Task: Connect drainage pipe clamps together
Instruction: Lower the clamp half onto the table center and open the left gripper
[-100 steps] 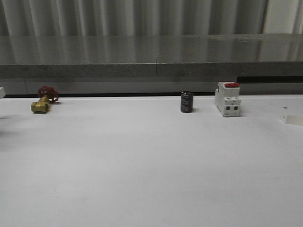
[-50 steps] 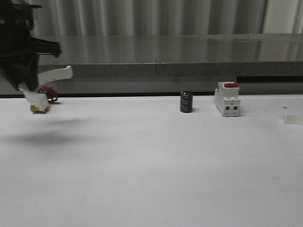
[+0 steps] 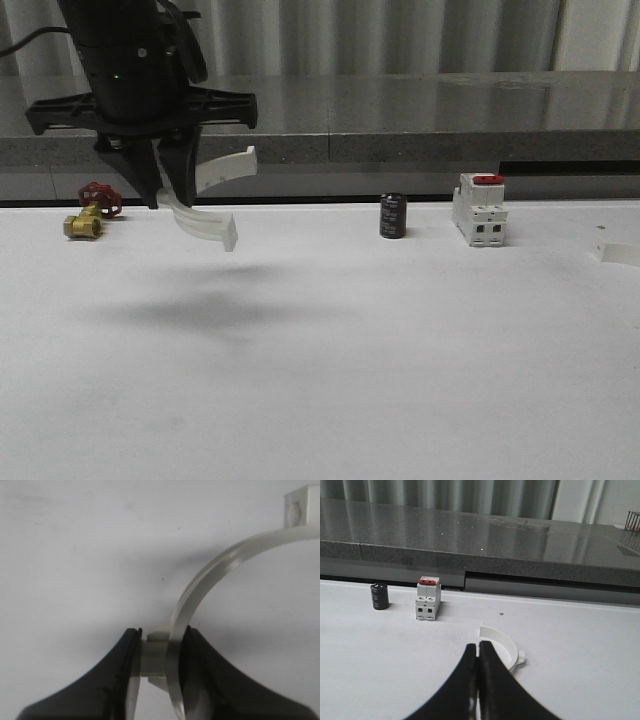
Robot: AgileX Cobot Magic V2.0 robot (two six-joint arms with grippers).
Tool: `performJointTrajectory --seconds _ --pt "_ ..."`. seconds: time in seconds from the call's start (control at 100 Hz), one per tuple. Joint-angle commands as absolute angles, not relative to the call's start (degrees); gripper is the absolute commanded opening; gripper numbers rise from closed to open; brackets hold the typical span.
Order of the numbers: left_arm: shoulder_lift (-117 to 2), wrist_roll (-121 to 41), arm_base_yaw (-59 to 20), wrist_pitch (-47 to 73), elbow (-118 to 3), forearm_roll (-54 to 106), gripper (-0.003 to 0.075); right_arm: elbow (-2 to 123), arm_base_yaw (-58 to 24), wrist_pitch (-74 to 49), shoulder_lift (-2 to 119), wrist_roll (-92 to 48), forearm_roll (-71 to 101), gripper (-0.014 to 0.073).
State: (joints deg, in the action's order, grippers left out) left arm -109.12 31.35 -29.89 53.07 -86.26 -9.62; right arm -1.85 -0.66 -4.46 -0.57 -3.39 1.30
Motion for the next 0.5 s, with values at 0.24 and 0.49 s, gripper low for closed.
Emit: performJointTrajectory --seconds 0.24,0.49 --pt "-113.4 33.2 -31.4 51.2 -87.6 -7.8 0.0121 -0.6 -0.3 0.6 -1.6 -3.6 1.0 -0.0064" --pt "-114.5 33.2 -31.4 51.5 -87.6 -7.3 0.0132 -0.6 -0.3 0.6 -1.6 -3.6 1.0 -0.0064"
